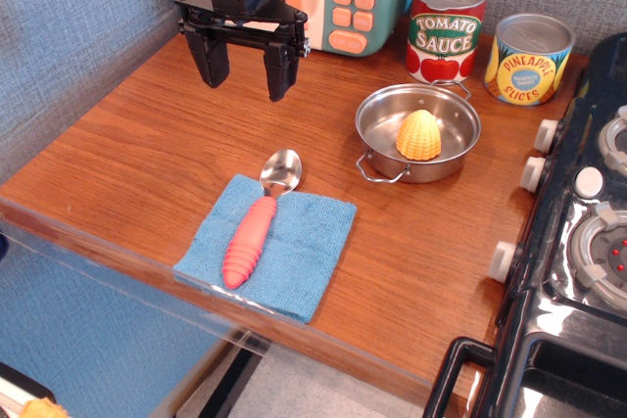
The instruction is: Move the spoon in front of the microwave.
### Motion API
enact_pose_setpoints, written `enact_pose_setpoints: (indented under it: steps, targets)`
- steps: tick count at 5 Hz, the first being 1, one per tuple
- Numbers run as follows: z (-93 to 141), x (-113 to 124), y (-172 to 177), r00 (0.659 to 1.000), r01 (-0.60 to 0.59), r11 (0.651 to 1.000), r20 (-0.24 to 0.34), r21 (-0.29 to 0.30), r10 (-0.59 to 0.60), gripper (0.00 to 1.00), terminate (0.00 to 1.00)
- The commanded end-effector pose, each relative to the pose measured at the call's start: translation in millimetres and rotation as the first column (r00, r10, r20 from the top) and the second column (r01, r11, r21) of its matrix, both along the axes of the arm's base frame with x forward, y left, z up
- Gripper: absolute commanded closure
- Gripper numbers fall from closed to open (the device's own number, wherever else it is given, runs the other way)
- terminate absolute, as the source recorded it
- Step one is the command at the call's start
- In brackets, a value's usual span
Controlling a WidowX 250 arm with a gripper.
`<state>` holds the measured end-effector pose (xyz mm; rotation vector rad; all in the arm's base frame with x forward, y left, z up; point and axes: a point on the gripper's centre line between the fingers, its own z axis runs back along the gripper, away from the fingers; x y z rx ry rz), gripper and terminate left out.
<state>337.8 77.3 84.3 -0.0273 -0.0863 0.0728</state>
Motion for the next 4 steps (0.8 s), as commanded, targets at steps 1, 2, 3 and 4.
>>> enact_pose_setpoints:
  steps: [1,2,3,4]
  targets:
    - [0.0,0.0,0.0,1.0,0.0,1.0,0.0,0.0,0.0,0.0,0.0]
    - [-7.5,-16.6,-6.3,1.0,0.029,1.0,-0.003,0.008,-0.029,0.0,0.0]
    - [-12.8,-37.4,-12.4,0.999,0.033,0.999,0.024,-0.014,-0.033,0.0,0.0]
    - [-21.4,-67.0,-21.1,0.998,0.065,0.998,0.009,-0.028,-0.065,0.0,0.0]
